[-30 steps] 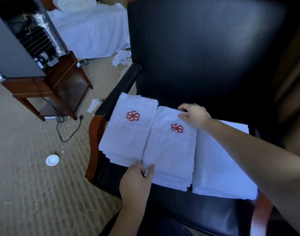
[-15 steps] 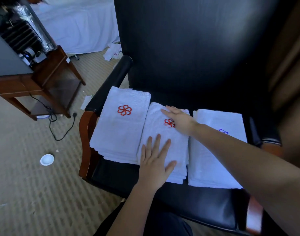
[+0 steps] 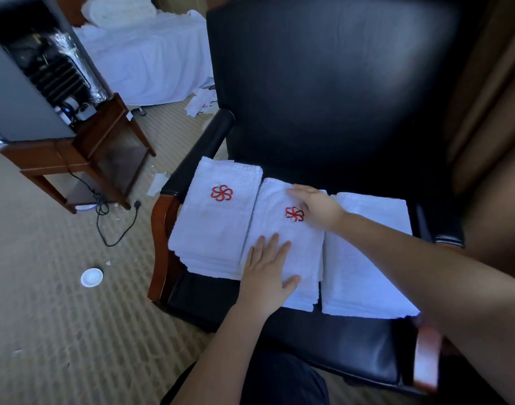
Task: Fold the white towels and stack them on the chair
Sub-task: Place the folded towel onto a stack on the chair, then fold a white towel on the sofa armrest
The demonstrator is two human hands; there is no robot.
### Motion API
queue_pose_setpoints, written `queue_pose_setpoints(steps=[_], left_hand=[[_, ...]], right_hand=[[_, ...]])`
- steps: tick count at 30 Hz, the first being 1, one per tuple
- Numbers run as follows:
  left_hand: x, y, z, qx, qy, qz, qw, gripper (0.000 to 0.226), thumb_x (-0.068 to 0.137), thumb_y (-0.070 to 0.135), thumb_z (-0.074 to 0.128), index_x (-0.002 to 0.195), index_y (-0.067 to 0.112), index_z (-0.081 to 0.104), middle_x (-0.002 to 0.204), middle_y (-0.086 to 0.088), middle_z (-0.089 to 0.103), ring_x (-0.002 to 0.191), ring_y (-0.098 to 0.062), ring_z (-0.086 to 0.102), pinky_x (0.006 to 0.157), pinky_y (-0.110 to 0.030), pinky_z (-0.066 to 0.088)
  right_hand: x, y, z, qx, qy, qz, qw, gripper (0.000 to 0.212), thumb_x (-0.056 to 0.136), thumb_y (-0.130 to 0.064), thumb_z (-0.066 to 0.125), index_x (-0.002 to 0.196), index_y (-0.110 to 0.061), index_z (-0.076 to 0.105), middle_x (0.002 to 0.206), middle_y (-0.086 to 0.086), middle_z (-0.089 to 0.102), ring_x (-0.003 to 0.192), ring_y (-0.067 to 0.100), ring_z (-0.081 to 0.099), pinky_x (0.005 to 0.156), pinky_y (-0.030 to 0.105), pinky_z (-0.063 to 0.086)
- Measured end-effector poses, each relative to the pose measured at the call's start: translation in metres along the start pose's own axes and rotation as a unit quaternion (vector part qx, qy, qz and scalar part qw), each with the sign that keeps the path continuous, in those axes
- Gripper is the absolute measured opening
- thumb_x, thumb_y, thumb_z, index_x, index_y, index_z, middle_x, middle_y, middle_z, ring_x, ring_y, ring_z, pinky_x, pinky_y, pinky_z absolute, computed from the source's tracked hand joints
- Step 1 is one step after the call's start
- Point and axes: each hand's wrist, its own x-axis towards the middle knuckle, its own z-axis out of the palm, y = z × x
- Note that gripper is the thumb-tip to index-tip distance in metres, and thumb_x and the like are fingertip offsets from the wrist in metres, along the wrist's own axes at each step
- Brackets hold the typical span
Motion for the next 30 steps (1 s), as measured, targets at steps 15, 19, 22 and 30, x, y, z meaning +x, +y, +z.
queue_pose_setpoints(steps=[15, 19, 22, 30], left_hand=[[-0.125, 0.021, -0.111, 0.128, 0.075, -0.084, 0.985, 0.065, 0.100, 0.050, 0.036, 0.155, 0.026, 0.011, 0.163, 0.002, 0.004, 0.150, -0.018, -0.001, 0.118, -0.033, -0.010], [-0.177, 0.008, -0.142, 0.177, 0.105, -0.125, 0.970, 0.067, 0.098, 0.049, 0.040, 0.155, 0.023, 0.015, 0.162, 0.001, 0.012, 0.149, -0.020, 0.006, 0.120, -0.037, -0.002], [-0.220, -0.009, -0.166, 0.204, 0.123, -0.164, 0.957, 0.067, 0.096, 0.047, 0.044, 0.153, 0.023, 0.019, 0.159, 0.001, 0.020, 0.147, -0.020, 0.013, 0.121, -0.041, 0.003], [-0.355, -0.049, -0.223, 0.236, 0.165, -0.301, 0.909, 0.063, 0.096, 0.046, 0.045, 0.149, 0.016, 0.027, 0.156, -0.002, 0.027, 0.145, -0.022, 0.018, 0.120, -0.039, 0.003]], right_hand=[[-0.100, -0.105, -0.072, -0.070, 0.054, -0.084, 0.993, 0.045, 0.099, -0.020, 0.049, 0.143, -0.015, 0.043, 0.149, 0.000, 0.042, 0.137, 0.020, 0.036, 0.104, 0.036, 0.040], [-0.118, -0.161, -0.071, -0.069, 0.075, -0.150, 0.983, 0.041, 0.098, -0.020, 0.051, 0.138, -0.015, 0.049, 0.142, 0.002, 0.050, 0.130, 0.021, 0.045, 0.099, 0.034, 0.043], [-0.129, -0.207, -0.061, -0.075, 0.076, -0.201, 0.974, 0.038, 0.097, -0.021, 0.053, 0.135, -0.013, 0.053, 0.134, 0.004, 0.057, 0.123, 0.022, 0.051, 0.097, 0.033, 0.043], [-0.166, -0.358, -0.012, -0.037, 0.039, -0.358, 0.932, 0.036, 0.094, -0.016, 0.055, 0.129, -0.007, 0.057, 0.124, 0.013, 0.061, 0.116, 0.032, 0.055, 0.091, 0.036, 0.045]])
